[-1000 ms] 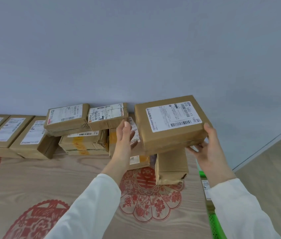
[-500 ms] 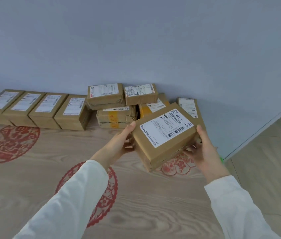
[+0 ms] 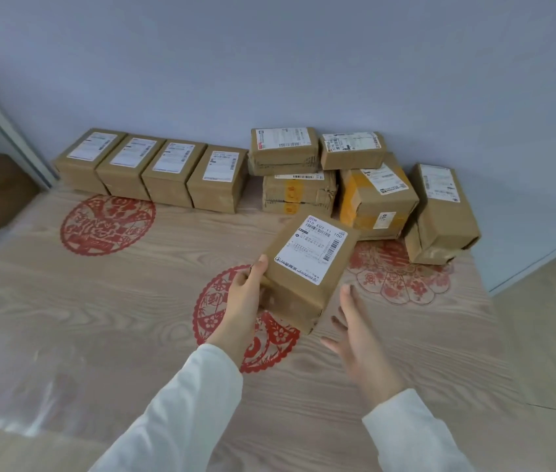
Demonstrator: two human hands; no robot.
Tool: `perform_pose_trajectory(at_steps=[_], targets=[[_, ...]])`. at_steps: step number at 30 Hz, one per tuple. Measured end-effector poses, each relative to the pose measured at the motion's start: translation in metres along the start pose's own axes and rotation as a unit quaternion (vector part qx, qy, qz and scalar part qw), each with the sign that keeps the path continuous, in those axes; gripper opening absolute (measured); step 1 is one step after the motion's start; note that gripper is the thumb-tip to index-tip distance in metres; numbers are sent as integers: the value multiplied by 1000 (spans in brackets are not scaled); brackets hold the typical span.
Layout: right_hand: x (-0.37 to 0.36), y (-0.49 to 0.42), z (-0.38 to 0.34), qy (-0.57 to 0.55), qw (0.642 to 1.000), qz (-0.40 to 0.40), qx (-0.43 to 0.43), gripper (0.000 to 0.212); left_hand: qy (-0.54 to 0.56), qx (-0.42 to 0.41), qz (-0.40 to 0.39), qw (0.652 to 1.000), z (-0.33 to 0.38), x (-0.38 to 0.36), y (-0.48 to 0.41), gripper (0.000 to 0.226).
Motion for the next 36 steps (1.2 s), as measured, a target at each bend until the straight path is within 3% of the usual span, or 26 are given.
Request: perform_pose_trajectory(at_steps=[3,6,15,27,32,36], targets=[[-14,1,7,13,998,-43,38,76,13,7,12,1000,-17,5,6,28],[-17,-3,15,41,995,-44,83,78,39,12,9,999,-29,3,9,28],[-11,-50,35,65,982,-39,175,93,-56,-93,-22,994,-51,-2,-22,30],[-7,-113,62,40,955,-21,293,91,-62,-219,-95,969,-70,-11,-87,50],[-1,-102,70,48,938,-23,342,97,-48,-277,-137,950,-83,-7,-82,54],[2,-79,86,37,933,-31,357,91,-27,-275,-174,945,-97,10,-66,53]])
Point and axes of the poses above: each hand's wrist, its own y-axis away from the middle knuckle, its own x-axis out of the back of the hand, z = x × y, the point moved 2 cm from there along -y, towards the middle knuckle, and after that the axes turned 6 degrees about z, right-handed, at the moved point
